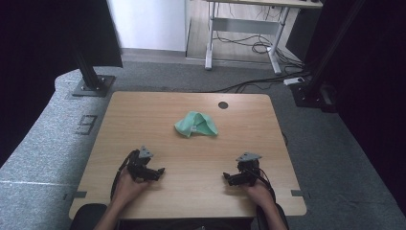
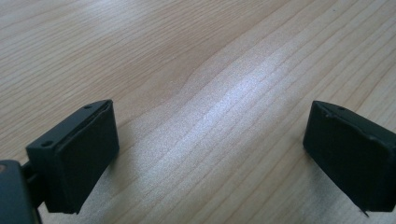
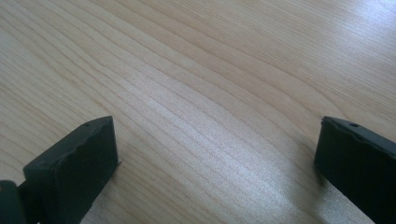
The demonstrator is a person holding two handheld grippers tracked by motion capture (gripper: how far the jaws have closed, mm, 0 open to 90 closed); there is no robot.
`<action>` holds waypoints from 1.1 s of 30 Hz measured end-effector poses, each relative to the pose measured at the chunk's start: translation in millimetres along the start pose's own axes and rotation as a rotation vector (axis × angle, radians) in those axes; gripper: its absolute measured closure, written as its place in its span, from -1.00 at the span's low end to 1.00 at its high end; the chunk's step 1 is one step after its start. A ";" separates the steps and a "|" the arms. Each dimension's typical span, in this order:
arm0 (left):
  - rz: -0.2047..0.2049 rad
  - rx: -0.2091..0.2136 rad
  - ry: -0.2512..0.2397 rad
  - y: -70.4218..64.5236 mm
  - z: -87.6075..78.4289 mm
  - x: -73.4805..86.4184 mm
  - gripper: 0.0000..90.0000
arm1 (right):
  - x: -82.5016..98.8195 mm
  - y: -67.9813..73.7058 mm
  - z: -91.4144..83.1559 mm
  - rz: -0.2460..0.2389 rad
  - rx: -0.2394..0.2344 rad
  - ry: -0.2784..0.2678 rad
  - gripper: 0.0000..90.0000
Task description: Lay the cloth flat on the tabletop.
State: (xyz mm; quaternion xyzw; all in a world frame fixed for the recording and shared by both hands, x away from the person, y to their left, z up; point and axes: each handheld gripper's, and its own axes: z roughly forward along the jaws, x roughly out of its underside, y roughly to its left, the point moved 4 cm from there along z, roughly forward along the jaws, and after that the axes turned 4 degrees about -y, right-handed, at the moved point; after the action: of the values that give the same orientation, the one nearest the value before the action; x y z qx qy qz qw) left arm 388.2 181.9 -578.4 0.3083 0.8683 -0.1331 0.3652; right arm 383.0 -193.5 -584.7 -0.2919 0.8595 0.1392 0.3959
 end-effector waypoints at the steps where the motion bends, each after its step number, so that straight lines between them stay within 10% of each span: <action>1: 0.000 0.000 0.000 0.0 0.0 0.0 -0.94 | 0.0 0.0 0.0 0.000 0.000 0.000 -1.00; 33: -0.005 0.026 0.004 -5.3 1.9 -14.3 -0.70 | 0.0 -0.1 0.0 0.000 0.000 0.000 -1.00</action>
State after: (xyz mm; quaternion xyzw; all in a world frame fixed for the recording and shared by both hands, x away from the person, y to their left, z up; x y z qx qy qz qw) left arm 393.6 170.7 -569.5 0.3111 0.8680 -0.1446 0.3590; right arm 383.1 -193.5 -584.7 -0.2920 0.8595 0.1391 0.3959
